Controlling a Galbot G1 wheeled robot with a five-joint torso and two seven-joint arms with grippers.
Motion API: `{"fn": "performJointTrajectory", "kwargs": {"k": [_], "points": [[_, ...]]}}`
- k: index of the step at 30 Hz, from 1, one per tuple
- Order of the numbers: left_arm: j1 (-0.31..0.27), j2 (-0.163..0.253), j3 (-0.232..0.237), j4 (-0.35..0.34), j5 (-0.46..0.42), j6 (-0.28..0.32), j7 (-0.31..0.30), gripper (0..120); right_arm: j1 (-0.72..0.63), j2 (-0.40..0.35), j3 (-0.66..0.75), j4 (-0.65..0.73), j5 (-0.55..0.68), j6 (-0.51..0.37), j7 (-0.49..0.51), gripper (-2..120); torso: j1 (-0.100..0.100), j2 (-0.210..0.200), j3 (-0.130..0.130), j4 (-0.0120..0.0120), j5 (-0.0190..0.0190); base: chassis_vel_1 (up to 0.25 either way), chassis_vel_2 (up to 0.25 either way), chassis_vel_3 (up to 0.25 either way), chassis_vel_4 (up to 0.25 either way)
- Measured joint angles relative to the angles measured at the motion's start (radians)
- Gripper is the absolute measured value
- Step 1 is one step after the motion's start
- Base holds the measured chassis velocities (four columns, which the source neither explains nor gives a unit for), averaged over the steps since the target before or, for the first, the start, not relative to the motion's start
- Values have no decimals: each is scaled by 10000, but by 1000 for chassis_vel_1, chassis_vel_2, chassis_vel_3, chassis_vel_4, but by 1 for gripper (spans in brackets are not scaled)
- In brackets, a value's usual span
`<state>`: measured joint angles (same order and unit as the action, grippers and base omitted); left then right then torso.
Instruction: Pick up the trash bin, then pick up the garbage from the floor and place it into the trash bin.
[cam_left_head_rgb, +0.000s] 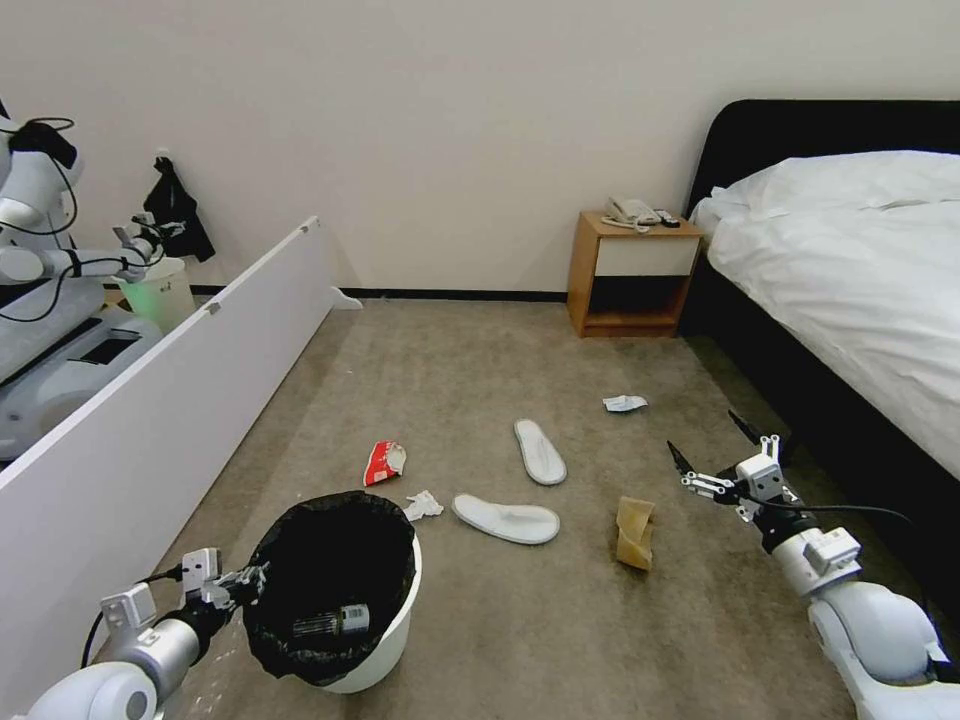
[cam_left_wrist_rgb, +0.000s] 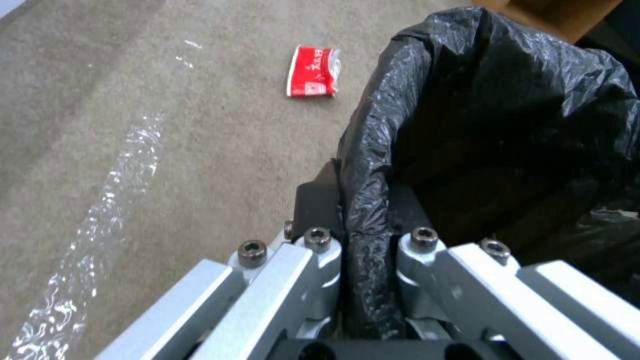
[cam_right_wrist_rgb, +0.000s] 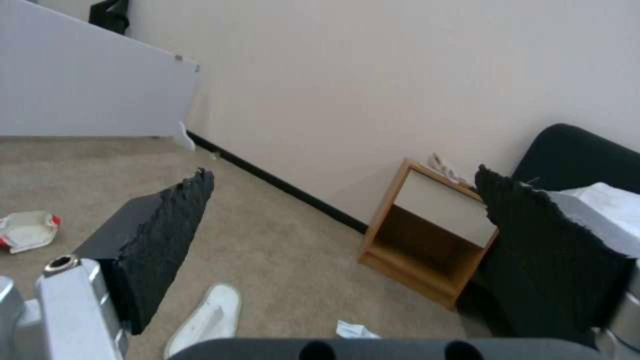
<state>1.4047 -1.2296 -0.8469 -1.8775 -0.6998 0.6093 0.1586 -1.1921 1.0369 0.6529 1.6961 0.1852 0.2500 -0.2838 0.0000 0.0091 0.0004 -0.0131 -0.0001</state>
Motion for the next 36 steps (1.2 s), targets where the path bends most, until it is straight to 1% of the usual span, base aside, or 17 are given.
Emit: {"fn": "performJointTrajectory", "kwargs": {"k": [5,36], "points": [[-2,4,0,-7,0,0,0,4,8,19,-1,-5,-8,17,-4,100,0,0,0,0,1,-41,42,56,-37],[46,-48,-24,-158,-14,6,-34,4,-15,34,24,-4,-64,97,-76,100,0,1,0,-1,1,-1,1,2,-1]]}}
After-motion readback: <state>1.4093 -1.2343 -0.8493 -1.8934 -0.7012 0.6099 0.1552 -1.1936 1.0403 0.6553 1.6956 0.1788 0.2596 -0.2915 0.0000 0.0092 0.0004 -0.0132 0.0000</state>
